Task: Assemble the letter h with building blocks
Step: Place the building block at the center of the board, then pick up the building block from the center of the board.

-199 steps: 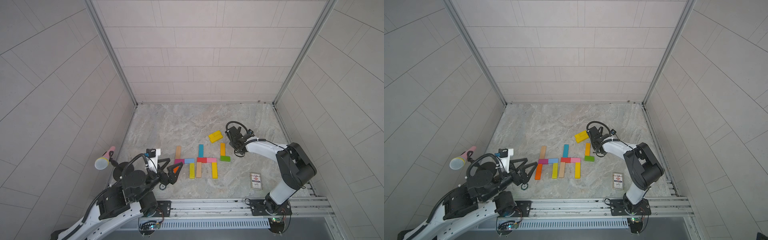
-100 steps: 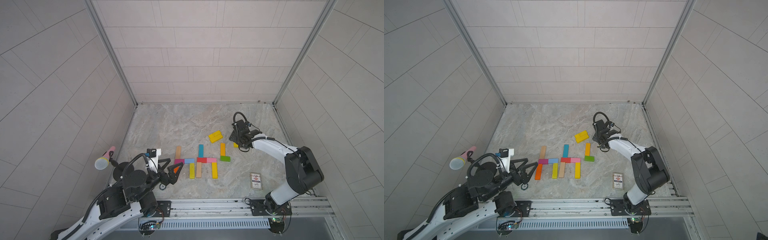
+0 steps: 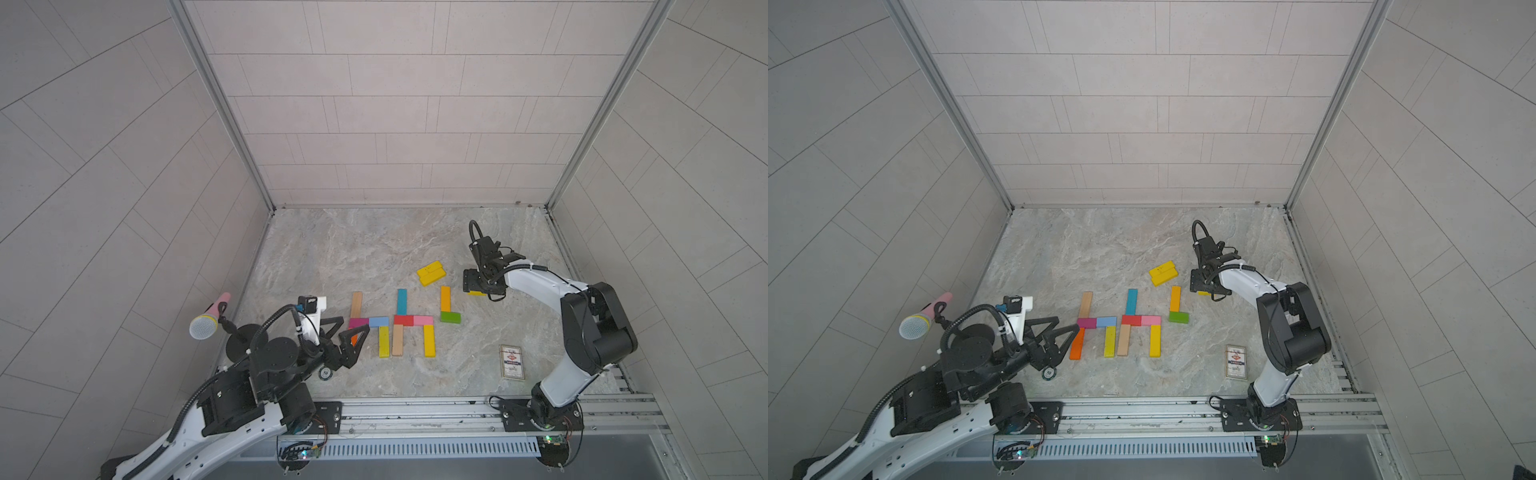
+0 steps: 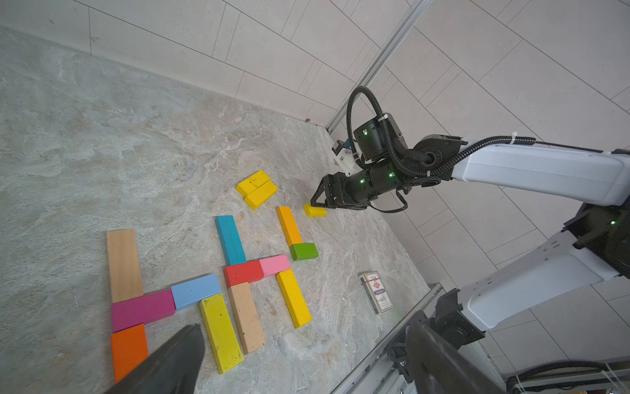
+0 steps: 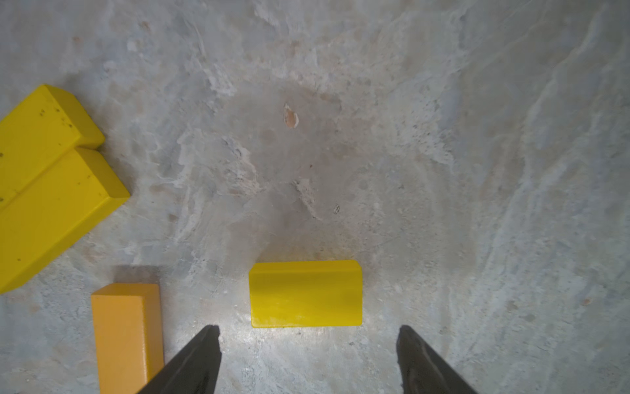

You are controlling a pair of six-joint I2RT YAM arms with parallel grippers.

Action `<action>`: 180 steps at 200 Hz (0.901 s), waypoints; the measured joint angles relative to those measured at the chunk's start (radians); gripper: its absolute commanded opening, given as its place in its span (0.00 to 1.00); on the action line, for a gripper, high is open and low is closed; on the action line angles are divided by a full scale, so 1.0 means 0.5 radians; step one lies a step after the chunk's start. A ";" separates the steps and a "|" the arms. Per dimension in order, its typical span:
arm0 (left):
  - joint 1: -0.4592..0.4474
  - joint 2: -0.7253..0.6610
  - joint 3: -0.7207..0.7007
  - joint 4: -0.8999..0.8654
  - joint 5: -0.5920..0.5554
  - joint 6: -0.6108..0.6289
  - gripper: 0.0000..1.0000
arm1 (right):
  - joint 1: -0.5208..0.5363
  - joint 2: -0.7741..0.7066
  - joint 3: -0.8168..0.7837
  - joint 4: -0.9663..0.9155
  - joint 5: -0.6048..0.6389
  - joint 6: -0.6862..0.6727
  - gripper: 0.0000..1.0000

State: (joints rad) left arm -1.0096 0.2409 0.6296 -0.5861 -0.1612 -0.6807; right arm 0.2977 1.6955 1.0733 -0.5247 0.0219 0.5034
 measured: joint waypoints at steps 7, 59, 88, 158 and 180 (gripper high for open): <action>0.000 0.008 0.000 0.002 0.000 0.001 1.00 | -0.003 0.038 0.002 0.006 -0.013 -0.013 0.82; 0.000 0.014 0.000 0.004 -0.002 0.002 1.00 | -0.032 0.166 0.003 0.041 -0.039 -0.047 0.80; 0.000 0.014 0.000 0.003 -0.005 0.004 1.00 | -0.039 0.172 0.005 0.058 -0.038 -0.050 0.77; 0.000 0.014 0.000 0.004 -0.009 0.016 1.00 | -0.039 0.233 0.063 0.117 -0.077 -0.044 0.55; 0.000 0.014 0.000 0.005 -0.008 0.017 1.00 | -0.038 0.179 0.005 0.146 -0.090 -0.052 0.52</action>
State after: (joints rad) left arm -1.0096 0.2478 0.6296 -0.5835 -0.1654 -0.6724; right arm 0.2787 1.7847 1.0756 -0.4515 -0.0231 0.4774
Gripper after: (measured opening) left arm 0.998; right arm 0.636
